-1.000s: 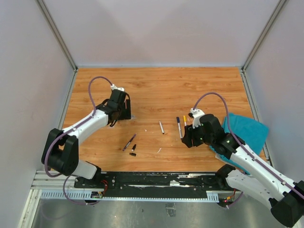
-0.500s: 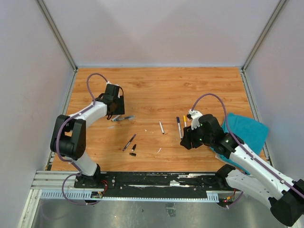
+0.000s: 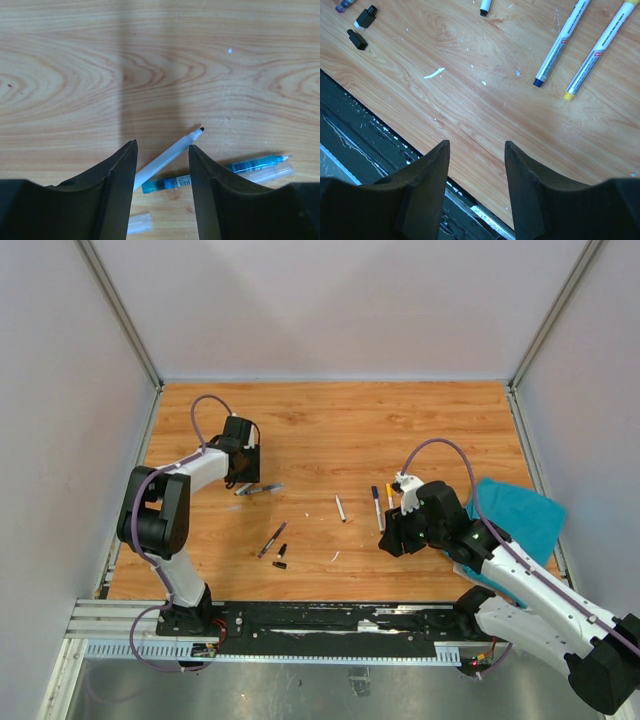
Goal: Insert the pens into the pen caps
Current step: Move the pen to the center of the board, then pick up the pen from the center of the board.
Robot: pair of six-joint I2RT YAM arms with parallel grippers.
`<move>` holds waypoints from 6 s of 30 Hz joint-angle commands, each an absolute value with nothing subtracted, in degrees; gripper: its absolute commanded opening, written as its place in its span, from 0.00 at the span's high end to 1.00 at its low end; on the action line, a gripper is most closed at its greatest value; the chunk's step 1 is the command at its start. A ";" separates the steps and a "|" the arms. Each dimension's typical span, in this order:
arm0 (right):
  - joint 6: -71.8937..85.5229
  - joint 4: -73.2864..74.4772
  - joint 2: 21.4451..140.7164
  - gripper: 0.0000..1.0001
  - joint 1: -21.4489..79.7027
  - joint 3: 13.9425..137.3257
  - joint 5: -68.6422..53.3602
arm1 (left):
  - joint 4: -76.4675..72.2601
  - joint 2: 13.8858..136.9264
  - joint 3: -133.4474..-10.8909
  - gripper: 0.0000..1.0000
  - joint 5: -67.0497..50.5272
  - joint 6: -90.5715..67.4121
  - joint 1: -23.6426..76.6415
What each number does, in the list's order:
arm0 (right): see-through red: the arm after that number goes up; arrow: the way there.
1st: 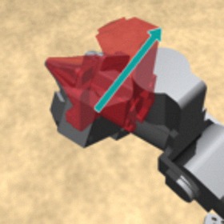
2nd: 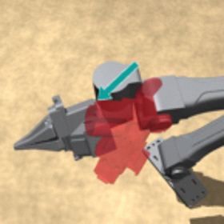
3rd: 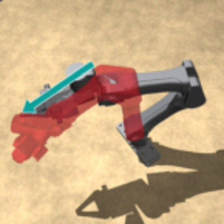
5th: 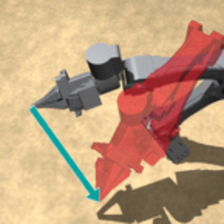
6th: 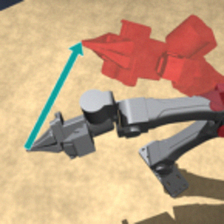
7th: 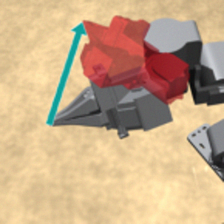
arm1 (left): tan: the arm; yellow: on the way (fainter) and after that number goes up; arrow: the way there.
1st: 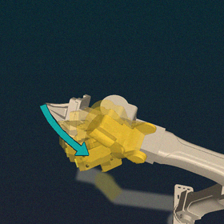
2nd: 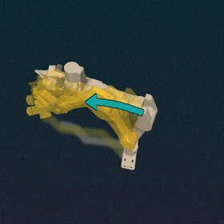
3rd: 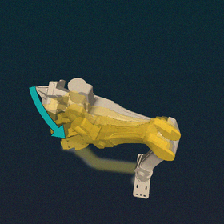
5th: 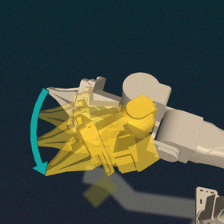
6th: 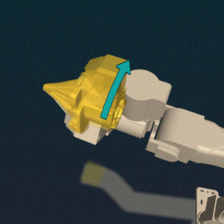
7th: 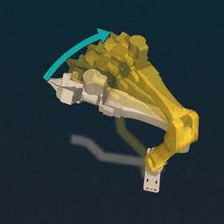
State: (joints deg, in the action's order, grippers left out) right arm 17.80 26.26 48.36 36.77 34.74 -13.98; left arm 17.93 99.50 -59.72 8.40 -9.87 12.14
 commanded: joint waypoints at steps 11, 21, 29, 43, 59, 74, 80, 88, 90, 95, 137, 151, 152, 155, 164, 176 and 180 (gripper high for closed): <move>17.50 27.09 49.30 0.53 37.62 34.77 -16.08 | 18.63 103.27 -61.00 0.64 5.17 -8.10 11.52; 17.99 26.72 49.57 0.53 37.61 34.59 -16.35 | 17.29 101.18 -56.02 0.71 0.00 -10.65 14.25; 18.27 27.34 48.95 0.52 37.59 34.45 -16.02 | 16.84 102.70 -54.76 0.72 1.10 -13.46 20.57; 19.10 27.51 48.85 0.53 37.65 34.63 -15.91 | 17.04 103.45 -55.33 0.73 0.92 -20.09 34.29; 20.21 27.25 48.74 0.53 37.71 34.35 -16.01 | 17.31 102.98 -57.29 0.54 3.54 -19.52 38.67; 20.77 27.50 48.34 0.52 38.12 34.41 -15.47 | 17.29 96.70 -59.92 0.40 7.80 -14.59 38.67; 20.89 27.43 48.08 0.52 38.40 33.91 -15.31 | 13.65 86.29 -50.79 0.37 9.37 -15.63 38.67; 21.34 25.80 49.39 0.52 38.68 33.31 -15.86 | 15.95 75.09 -40.68 0.36 7.80 -19.65 38.69; 21.57 25.36 49.84 0.52 38.96 33.34 -16.28 | 16.40 74.59 -39.38 0.40 7.72 -20.73 38.67; 21.39 25.43 50.35 0.52 39.41 34.05 -16.18 | 16.42 75.01 -38.24 0.45 9.79 -21.06 38.67; 20.92 26.76 50.28 0.52 39.58 33.55 -15.64 | 14.42 83.24 -45.39 0.55 13.53 -16.72 38.67; 20.66 26.89 50.98 0.52 39.61 33.64 -15.72 | 13.69 87.52 -45.09 0.62 12.06 -15.47 38.64; 20.70 26.96 50.98 0.52 39.61 33.66 -15.73 | 13.70 87.76 -45.09 0.63 12.02 -15.47 38.62; 20.60 26.99 50.98 0.52 39.56 33.54 -15.73 | 13.32 88.41 -45.02 0.64 12.04 -15.32 38.67; 20.35 27.16 51.28 0.51 39.60 33.67 -15.83 | 12.39 90.67 -45.93 0.68 11.16 -13.71 38.67; 20.16 27.21 52.07 0.51 39.60 34.06 -16.00 | 12.48 92.08 -47.17 0.74 9.41 -11.78 38.67; 20.12 27.18 52.29 0.51 39.64 34.17 -16.08 | 12.44 92.13 -47.44 0.76 9.21 -11.09 38.67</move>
